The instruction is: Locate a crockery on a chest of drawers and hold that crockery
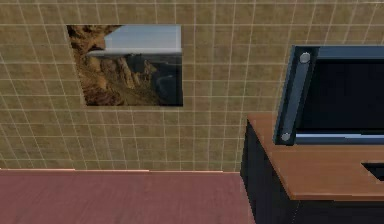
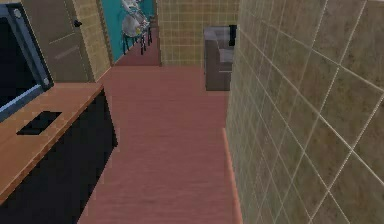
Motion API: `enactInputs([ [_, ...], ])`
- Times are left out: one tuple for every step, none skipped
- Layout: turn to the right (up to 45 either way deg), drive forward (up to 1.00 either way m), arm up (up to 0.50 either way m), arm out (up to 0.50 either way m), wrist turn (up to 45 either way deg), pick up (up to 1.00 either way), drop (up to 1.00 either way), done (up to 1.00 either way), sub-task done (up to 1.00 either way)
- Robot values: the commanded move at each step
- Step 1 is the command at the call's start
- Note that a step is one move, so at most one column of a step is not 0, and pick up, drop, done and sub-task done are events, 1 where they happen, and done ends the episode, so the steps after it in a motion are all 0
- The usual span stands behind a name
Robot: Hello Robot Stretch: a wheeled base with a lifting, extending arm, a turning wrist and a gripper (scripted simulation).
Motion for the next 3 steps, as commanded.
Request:
enactInputs([
  [0.0, 0.05, 0.0, 0.0, 0.0, 0.0, 0.0, 0.0, 0.0],
  [-45.0, 0.0, 0.0, 0.0, 0.0, 0.0, 0.0, 0.0, 0.0],
  [-42.0, 0.0, 0.0, 0.0, 0.0, 0.0, 0.0, 0.0, 0.0],
])
